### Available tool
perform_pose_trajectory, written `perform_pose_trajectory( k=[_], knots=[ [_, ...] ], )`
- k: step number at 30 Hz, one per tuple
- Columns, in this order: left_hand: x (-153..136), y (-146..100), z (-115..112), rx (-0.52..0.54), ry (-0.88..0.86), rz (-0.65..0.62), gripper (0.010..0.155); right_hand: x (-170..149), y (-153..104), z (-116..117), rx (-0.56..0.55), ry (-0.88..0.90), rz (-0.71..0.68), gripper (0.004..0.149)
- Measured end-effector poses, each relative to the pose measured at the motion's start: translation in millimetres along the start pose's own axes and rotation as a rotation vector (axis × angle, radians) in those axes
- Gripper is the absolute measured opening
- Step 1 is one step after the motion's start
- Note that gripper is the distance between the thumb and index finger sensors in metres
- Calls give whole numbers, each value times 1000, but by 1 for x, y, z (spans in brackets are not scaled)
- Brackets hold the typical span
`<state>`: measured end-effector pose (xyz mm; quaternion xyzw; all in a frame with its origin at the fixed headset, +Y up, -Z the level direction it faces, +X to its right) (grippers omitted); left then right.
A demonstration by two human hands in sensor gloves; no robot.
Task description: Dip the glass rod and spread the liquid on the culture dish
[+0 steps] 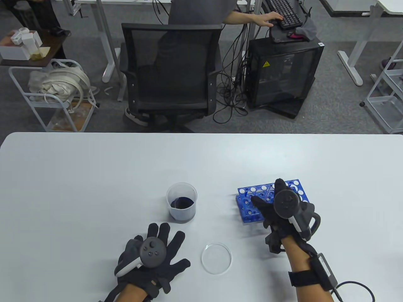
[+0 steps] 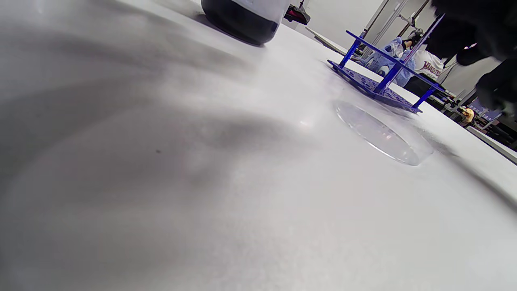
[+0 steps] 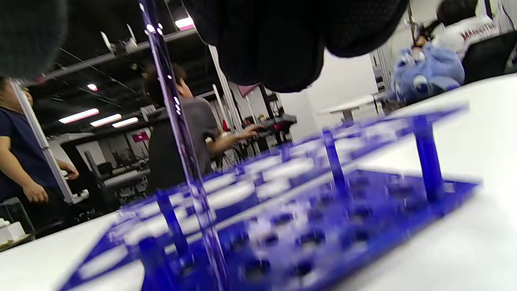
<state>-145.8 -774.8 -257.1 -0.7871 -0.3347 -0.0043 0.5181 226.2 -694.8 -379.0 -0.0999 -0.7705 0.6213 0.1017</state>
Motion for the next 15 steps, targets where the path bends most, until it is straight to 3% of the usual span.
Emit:
perform_pose_trajectory(
  k=[6, 9, 12, 15],
  knots=[
    [-2, -2, 2, 21, -10, 1, 88, 2, -1, 17, -17, -87, -18, 68],
    [-1, -2, 2, 15, -12, 2, 87, 3, -2, 17, -37, -72, -19, 47],
    [1, -2, 2, 18, -7, -2, 87, 7, -5, 11, -62, -79, -48, 42],
    [4, -4, 4, 33, -5, -15, 87, 26, -13, -11, -139, -135, -154, 41]
  ],
)
Point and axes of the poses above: the tracker on the back of each hand, its own x axis roughly to the thumb side, its own y axis roughly from the wrist to the fingertips, z = x × y, the point moved 2 cm from there along y, roughly from the wrist to the fingertips, and after that the axes turned 11 degrees about -z, right-handed, at the moved point
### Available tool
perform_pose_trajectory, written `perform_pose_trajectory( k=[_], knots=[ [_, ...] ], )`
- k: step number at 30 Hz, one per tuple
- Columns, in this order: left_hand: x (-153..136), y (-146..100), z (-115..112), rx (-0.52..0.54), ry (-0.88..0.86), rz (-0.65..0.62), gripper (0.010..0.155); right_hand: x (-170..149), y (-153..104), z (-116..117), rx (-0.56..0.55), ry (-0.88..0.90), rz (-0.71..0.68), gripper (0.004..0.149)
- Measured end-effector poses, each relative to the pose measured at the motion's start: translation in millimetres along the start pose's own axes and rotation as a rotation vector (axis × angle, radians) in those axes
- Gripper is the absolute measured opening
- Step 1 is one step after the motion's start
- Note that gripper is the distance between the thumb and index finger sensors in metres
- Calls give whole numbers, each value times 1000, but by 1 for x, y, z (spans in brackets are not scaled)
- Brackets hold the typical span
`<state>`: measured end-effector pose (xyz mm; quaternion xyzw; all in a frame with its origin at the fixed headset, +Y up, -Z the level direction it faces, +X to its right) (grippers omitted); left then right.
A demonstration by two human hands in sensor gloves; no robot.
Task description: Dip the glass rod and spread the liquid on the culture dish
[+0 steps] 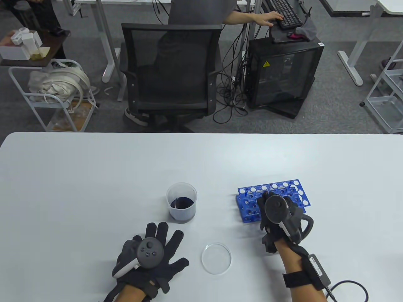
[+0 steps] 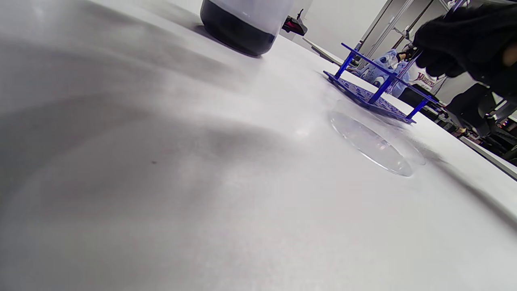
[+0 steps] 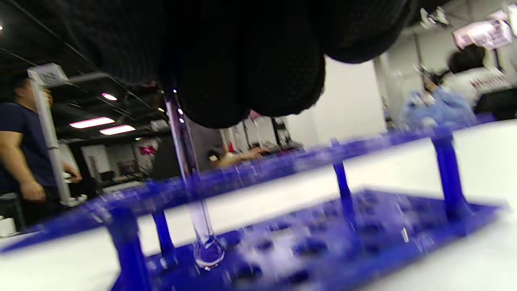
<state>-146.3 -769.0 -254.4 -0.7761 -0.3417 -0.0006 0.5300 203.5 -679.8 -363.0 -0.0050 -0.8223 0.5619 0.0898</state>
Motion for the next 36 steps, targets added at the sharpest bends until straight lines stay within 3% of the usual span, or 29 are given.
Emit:
perform_pose_trajectory(
  k=[3, 5, 8, 11, 13, 17, 19, 21, 25, 29, 32, 36],
  knots=[
    [3, 1, 1, -4, 6, -4, 88, 41, -11, -31, -62, -30, -193, 41],
    [5, 2, -1, -10, 4, -10, 88, 73, -25, -42, -51, 67, -299, 41],
    [8, 2, -3, -18, 10, -15, 88, 114, -52, -32, 24, 186, -408, 40],
    [10, 3, -1, -8, 10, -26, 88, 135, -69, -14, 81, 165, -472, 40],
    [14, 2, 6, 32, -5, -59, 89, 137, -72, -12, 92, 149, -487, 40],
    [41, 0, 51, 315, -47, -251, 86, 137, -76, -19, 93, 168, -501, 40],
    [58, 2, 64, 402, -138, -380, 79, 140, -79, -21, 84, 158, -516, 40],
    [69, 5, 68, 507, -213, -396, 70, 144, -82, -23, 80, 153, -534, 40],
    [79, 14, 60, 436, -296, -408, 58, 150, -87, -24, 75, 130, -567, 40],
    [80, 15, 57, 519, -329, -419, 46, 148, -89, -23, 70, 119, -567, 42],
    [75, 9, 74, 570, -348, -413, 45, 134, -87, -21, 89, 88, -551, 54],
    [54, -7, 121, 725, -429, -423, 45, 110, -94, -3, 143, 6, -569, 72]
  ],
)
Point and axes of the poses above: the tracker on the back of each hand, its own x axis roughly to the thumb side, its own y axis roughly from the wrist to the fingertips, z = x × y, the point moved 2 cm from there along y, roughly from the wrist to the fingertips, and after that the axes turned 11 degrees about -z, right-handed, at the moved point
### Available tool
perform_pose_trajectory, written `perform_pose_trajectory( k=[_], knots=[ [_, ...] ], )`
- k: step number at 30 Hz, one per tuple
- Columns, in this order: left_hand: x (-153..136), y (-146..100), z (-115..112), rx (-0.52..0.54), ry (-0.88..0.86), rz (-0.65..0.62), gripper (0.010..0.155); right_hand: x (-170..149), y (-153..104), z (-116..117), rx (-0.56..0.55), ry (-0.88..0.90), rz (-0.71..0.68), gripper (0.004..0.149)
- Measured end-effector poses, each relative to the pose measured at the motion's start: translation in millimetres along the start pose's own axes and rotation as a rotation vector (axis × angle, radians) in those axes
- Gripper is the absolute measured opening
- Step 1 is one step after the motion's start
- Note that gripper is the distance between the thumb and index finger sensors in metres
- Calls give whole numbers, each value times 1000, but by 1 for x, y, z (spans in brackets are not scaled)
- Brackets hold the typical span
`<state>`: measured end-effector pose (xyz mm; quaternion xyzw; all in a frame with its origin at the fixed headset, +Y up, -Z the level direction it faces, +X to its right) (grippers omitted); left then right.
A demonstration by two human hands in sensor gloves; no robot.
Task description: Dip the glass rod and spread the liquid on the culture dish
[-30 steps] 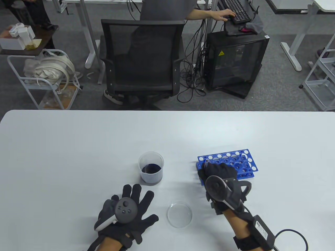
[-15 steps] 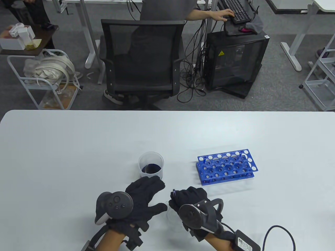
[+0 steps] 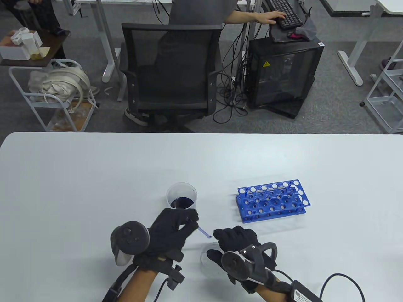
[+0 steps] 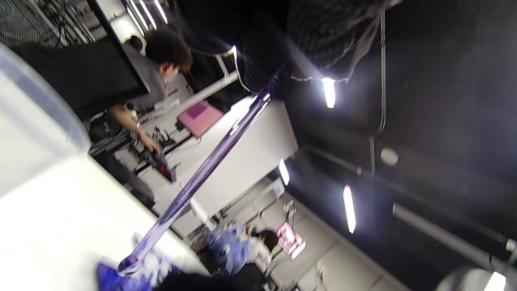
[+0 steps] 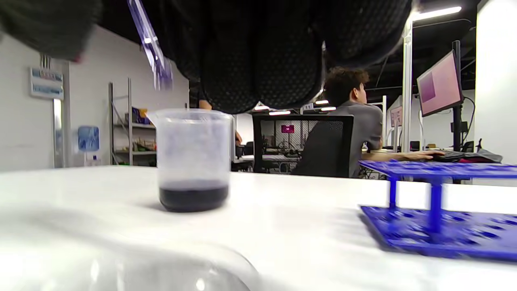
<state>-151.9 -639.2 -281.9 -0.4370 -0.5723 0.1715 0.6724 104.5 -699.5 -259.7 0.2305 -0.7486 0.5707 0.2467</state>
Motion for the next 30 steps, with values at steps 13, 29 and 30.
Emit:
perform_pose_trajectory(
  k=[13, 29, 30],
  knots=[
    [-117, -6, 24, 124, -17, 339, 45, -8, -3, 74, 484, -21, -53, 113],
    [-131, -8, -3, -9, 142, 407, 45, 3, -2, 91, 638, -65, -81, 106],
    [-131, -8, -3, -12, 142, 407, 45, 3, -2, 91, 639, -65, -81, 106]
  ],
)
Point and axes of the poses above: the tracker on the back of each hand, its own x axis roughly to the thumb side, its own y axis roughly from the wrist to the fingertips, z = x × y, the point moved 2 cm from there along y, roughly from the wrist to the fingertips, and after that the axes turned 11 degrees about -z, right-handed, at the moved point
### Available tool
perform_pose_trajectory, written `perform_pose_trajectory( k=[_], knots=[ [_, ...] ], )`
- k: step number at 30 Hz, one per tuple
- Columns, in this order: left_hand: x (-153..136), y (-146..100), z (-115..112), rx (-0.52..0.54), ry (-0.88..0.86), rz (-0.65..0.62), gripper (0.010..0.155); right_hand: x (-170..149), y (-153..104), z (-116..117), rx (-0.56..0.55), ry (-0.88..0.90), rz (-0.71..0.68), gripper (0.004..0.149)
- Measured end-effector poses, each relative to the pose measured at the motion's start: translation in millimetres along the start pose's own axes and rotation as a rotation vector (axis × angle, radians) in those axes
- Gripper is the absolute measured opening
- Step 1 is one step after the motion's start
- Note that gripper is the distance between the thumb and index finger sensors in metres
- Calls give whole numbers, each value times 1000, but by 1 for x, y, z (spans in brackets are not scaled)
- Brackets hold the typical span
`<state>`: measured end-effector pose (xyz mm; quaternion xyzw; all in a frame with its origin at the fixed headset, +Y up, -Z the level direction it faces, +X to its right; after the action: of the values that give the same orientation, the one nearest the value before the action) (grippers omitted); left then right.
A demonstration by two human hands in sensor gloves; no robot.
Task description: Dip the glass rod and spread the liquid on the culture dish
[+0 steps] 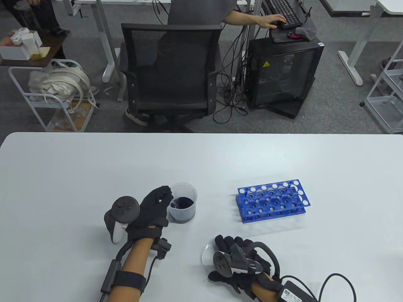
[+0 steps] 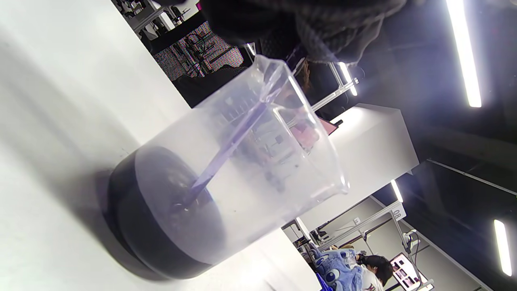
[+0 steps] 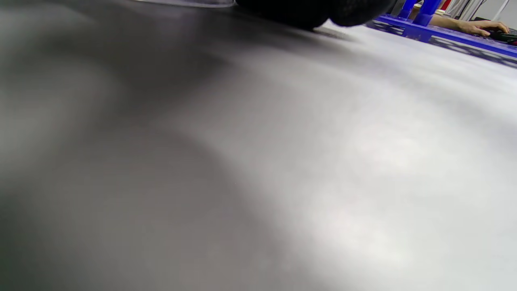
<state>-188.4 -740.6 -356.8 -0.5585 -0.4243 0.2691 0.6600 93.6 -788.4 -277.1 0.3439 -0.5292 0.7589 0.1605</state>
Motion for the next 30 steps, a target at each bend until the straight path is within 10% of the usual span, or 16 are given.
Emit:
perform_pose_trajectory(
  k=[22, 30],
  knots=[
    [10, -7, 15, 83, -49, -49, 45, -4, 0, 3, 11, 49, -9, 107],
    [73, -36, 48, 291, -164, -284, 45, -7, 0, 5, -7, 107, -22, 107]
  ],
)
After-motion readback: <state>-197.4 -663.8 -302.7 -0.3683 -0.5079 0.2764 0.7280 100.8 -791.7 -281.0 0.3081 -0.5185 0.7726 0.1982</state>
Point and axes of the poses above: the tracker on the back of each hand, its own x axis roughly to the thumb side, its own y axis roughly from the wrist to the fingertips, z = x × y, the point moved 2 cm from there along y, roughly from the wrist to the fingertips, and after that the axes turned 11 degrees about -z, right-handed, at the moved point
